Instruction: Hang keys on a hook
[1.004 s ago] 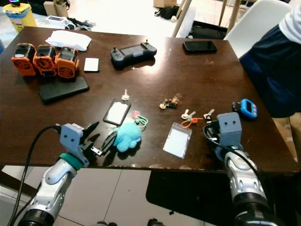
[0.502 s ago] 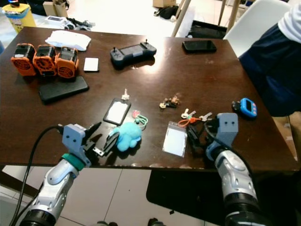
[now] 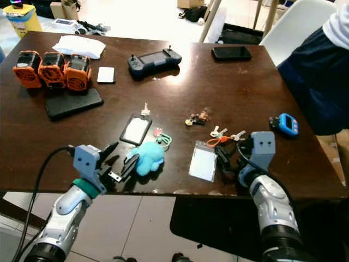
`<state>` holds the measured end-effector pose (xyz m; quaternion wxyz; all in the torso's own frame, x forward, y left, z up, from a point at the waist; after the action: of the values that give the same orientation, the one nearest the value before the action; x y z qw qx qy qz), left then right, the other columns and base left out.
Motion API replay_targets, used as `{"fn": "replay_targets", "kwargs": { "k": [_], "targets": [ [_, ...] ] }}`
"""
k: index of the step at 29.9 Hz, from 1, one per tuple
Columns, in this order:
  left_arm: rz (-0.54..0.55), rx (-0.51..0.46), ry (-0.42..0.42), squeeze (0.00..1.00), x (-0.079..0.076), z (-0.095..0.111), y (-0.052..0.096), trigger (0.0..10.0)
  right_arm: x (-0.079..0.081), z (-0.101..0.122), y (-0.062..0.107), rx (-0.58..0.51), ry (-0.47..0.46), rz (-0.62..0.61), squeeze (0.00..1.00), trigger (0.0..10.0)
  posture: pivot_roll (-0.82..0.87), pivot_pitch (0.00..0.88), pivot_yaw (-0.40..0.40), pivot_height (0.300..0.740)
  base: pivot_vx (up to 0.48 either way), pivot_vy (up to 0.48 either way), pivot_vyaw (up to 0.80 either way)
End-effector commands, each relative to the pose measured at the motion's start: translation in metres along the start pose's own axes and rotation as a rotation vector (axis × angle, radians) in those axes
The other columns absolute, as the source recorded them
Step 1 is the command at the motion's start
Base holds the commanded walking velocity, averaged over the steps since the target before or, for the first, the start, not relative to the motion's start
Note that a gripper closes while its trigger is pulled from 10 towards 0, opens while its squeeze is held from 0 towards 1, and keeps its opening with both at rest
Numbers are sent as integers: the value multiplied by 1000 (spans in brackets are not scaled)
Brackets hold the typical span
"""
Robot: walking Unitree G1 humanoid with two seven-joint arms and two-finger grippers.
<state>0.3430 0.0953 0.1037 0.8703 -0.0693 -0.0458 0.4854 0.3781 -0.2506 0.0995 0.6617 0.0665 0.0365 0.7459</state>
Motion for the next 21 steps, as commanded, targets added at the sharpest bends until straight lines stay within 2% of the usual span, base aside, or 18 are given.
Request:
{"fn": "replay_targets", "kwargs": {
  "k": [1, 5, 10, 12, 14, 15, 16, 18, 19, 21],
  "targets": [
    [-12, 20, -3, 0, -3, -6, 2, 10000, -5, -22, 5, 77, -41, -33, 0, 10000, -44, 95, 41, 740, 0, 0, 0],
    [-5, 18, -3, 0, -2, -6, 3, 10000, 11, -28, 3, 117, -48, 26, 0, 10000, -37, 102, 37, 740, 0, 0, 0],
    [-3, 17, -2, 0, -3, -6, 3, 10000, 11, -37, 4, 168, -52, 23, 0, 10000, -36, 103, 38, 740, 0, 0, 0],
    [-1, 19, -2, 0, -2, -6, 4, 10000, 15, -46, 6, 228, -117, 35, 0, 10000, -36, 107, 40, 740, 0, 0, 0],
    [-1, 19, -2, 0, -2, -6, 4, 10000, 15, -46, 6, 228, -117, 35, 0, 10000, -36, 107, 40, 740, 0, 0, 0],
    [0, 20, -2, 0, -2, -7, 5, 10000, 18, -49, 6, 252, -147, 44, 0, 10000, -36, 107, 40, 740, 0, 0, 0],
    [1, 21, -3, 0, -1, -7, 5, 10000, 18, -57, 8, 296, -176, 33, 0, 2588, -37, 111, 36, 740, 0, 0, 0],
    [1, 22, -4, 0, -1, -7, 5, 10000, 18, -62, 10, 324, -190, 22, 0, 2588, -37, 111, 36, 740, 0, 0, 0],
    [2, 23, -4, 0, -1, -7, 6, 10000, 16, -67, 12, 353, -222, -2, 0, 0, -37, 114, 36, 740, 0, 0, 0],
    [3, 24, -3, 0, -1, -7, 6, 10000, 15, -71, 14, 372, -242, -15, 0, 0, -37, 114, 36, 740, 0, 0, 0]
  ]
}}
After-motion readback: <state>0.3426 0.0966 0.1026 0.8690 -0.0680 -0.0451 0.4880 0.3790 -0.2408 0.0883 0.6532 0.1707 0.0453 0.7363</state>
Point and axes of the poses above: a point about 5 cm out from each wrist's last joint towards the gripper, its own y axis pointing back from the gripper into the wrist, its own z axis along the axis of the wrist's last joint, x = y × z, the point moved 5 cm from there along -y, pointing out of the wrist towards the gripper, and after that the axes turned 3 degrees about y, right-handed, at the moved point
